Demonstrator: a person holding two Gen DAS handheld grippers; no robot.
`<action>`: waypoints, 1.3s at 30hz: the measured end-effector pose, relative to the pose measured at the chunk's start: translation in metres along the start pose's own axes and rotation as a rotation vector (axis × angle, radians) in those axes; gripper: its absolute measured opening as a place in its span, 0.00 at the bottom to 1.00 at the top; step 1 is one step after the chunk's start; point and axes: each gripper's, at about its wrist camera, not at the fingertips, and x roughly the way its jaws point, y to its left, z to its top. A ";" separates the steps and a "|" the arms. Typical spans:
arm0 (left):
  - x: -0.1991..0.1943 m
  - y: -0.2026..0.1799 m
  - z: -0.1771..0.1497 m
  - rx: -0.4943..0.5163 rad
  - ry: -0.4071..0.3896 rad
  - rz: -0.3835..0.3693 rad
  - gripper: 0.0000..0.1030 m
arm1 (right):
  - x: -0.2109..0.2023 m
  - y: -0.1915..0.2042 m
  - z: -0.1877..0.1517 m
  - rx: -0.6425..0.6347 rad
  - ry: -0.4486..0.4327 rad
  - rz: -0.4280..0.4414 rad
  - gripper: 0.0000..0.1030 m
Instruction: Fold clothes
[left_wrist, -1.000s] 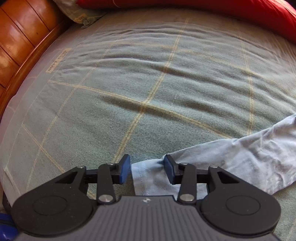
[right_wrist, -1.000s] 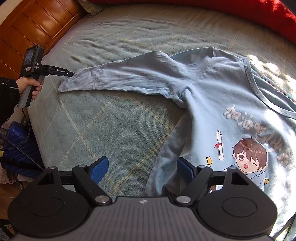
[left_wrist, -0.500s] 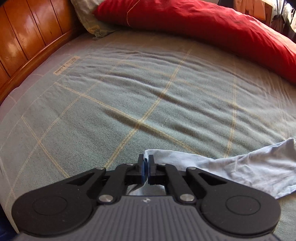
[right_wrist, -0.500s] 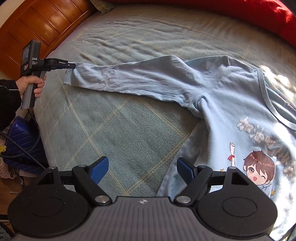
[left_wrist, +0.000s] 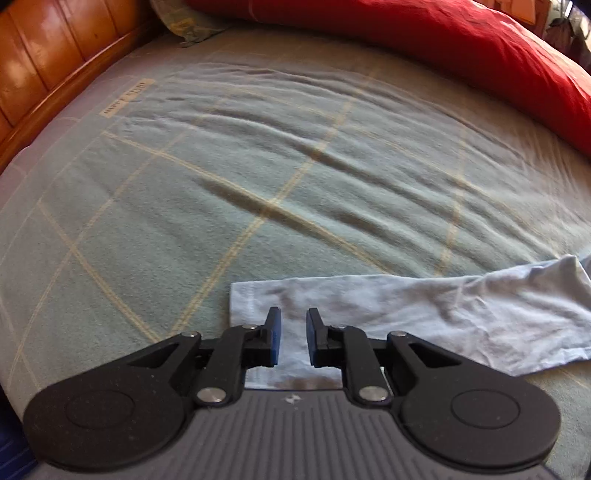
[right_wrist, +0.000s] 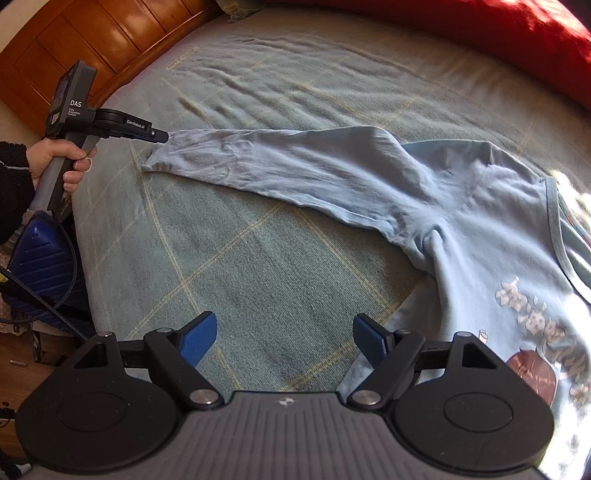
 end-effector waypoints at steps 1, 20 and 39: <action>-0.001 -0.012 -0.003 0.076 -0.011 -0.027 0.17 | 0.004 0.004 0.006 -0.033 0.001 0.000 0.82; 0.015 -0.081 -0.083 1.226 -0.144 0.035 0.36 | 0.143 0.064 0.098 -0.722 0.081 -0.130 0.39; -0.013 -0.042 -0.066 0.835 0.046 -0.158 0.12 | 0.125 0.047 0.121 -0.565 0.234 0.136 0.12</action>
